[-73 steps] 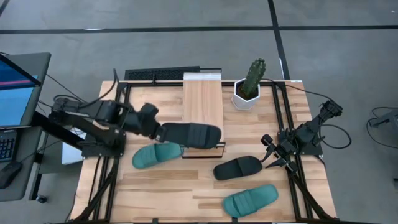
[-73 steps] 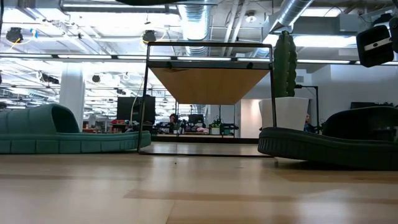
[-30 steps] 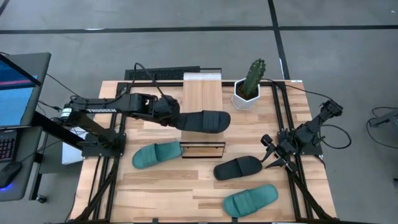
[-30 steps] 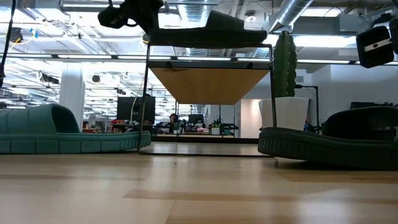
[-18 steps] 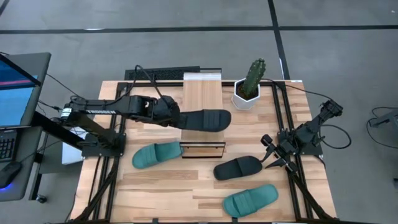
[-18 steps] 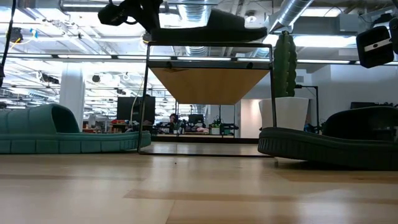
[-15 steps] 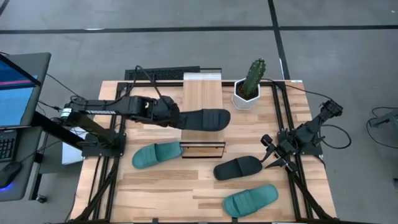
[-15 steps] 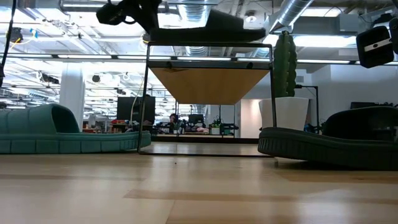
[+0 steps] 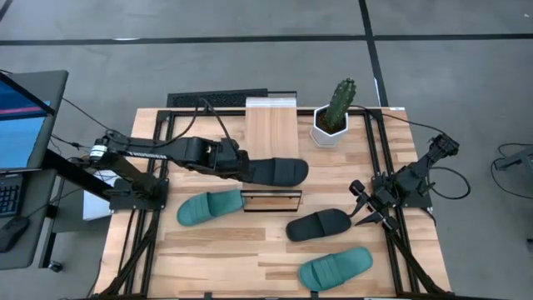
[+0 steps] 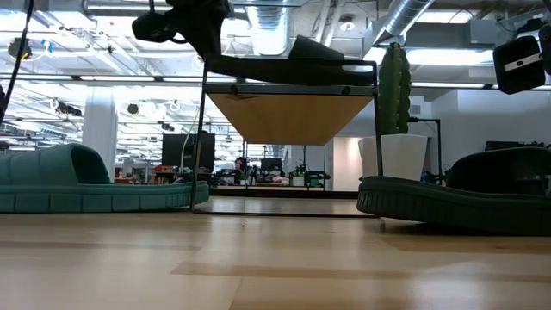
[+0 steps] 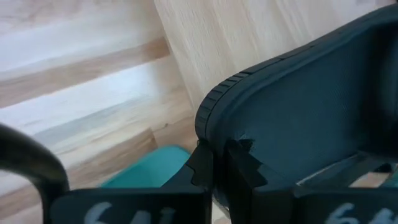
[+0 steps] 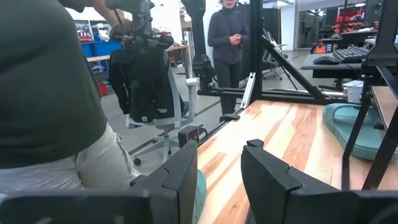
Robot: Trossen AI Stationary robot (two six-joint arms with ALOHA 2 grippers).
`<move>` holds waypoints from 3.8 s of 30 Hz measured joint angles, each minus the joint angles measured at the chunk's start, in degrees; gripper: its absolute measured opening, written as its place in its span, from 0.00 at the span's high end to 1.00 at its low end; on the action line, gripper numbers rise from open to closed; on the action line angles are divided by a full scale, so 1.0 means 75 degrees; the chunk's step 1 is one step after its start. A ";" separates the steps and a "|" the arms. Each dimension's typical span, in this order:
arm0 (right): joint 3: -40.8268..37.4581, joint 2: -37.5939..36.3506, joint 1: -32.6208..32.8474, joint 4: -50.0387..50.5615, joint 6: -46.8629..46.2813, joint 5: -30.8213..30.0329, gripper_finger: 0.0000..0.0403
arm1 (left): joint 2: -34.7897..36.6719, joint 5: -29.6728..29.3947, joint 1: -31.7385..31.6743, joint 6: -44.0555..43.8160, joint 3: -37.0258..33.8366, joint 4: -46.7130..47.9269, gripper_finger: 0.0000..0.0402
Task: Pick and place slides into the shelf
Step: Put the left black slipper on the shelf, then put the black slipper on the shelf
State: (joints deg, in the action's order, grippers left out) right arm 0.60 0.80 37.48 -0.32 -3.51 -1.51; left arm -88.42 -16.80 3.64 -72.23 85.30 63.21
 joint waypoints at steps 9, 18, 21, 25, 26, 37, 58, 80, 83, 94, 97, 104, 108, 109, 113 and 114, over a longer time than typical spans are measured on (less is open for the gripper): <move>0.0000 0.0000 0.0002 -0.0003 -0.0002 0.0001 0.72 | 0.0020 0.0207 0.0184 -0.0187 0.0000 0.0038 1.00; 0.0000 0.0000 0.0002 -0.0003 -0.0003 0.0000 0.72 | 0.0023 0.0269 0.0213 -0.0046 0.0000 0.0055 0.99; 0.0000 0.0000 0.0002 -0.0003 -0.0003 0.0000 0.72 | 0.0023 0.0262 0.0206 0.0055 0.0000 0.0059 0.96; 0.0000 0.0000 0.0001 -0.0003 -0.0001 -0.0001 0.72 | 0.0023 0.0261 0.0187 0.0276 0.0000 0.0102 0.93; 0.0000 0.0000 0.0002 -0.0003 0.0000 0.0002 0.72 | 0.0023 0.0260 0.0185 0.0358 0.0000 0.0098 0.92; 0.0000 0.0000 0.0002 -0.0003 -0.0003 -0.0001 0.72 | 0.0023 0.0196 0.0187 0.0762 0.0000 0.0121 0.89; 0.0000 0.0000 0.0002 -0.0002 -0.0001 -0.0001 0.72 | 0.0023 0.0347 0.0187 0.1029 0.0000 0.0264 0.88; 0.0000 0.0000 0.0002 -0.0003 0.0000 -0.0001 0.72 | 0.0052 0.0142 0.0161 0.1836 0.0004 0.0234 0.61; 0.0000 0.0000 0.0000 -0.0003 -0.0001 -0.0001 0.72 | 0.0260 -0.0593 0.0332 0.2044 0.0103 0.0197 0.61; 0.0000 -0.0003 0.0002 -0.0001 0.0000 -0.0001 0.72 | 0.1902 -0.5268 0.2539 0.4344 0.0162 -0.1979 0.61; 0.0000 -0.0003 0.0002 -0.0003 0.0000 0.0002 0.72 | 0.2148 -0.6025 0.3402 0.4965 -0.0055 -0.2438 0.61; 0.0000 -0.0003 0.0001 -0.0003 -0.0001 -0.0001 0.72 | 0.2174 -0.7700 0.5253 0.4394 -0.0922 -0.2583 0.61; 0.0000 -0.0003 0.0001 -0.0004 -0.0001 -0.0001 0.72 | 0.2159 -0.8495 0.5952 0.3808 -0.1796 -0.3396 0.61; 0.0000 -0.0003 -0.0001 -0.0005 0.0007 -0.0005 0.72 | 0.2157 -0.8642 0.6085 0.3700 -0.1996 -0.3641 0.61; 0.0000 -0.0016 -0.0087 -0.0115 0.0249 -0.0236 0.72 | 0.2155 -0.8742 0.6531 0.3529 -0.2894 -0.4949 0.61; 0.0000 -0.0015 -0.0120 -0.0194 0.0248 -0.0234 0.72 | 0.2154 -0.8743 0.6623 0.3468 -0.3129 -0.5333 0.61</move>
State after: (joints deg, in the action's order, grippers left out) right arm 0.60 0.69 36.58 -1.77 -1.64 -3.27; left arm -72.27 -82.37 53.31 -46.22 61.83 23.22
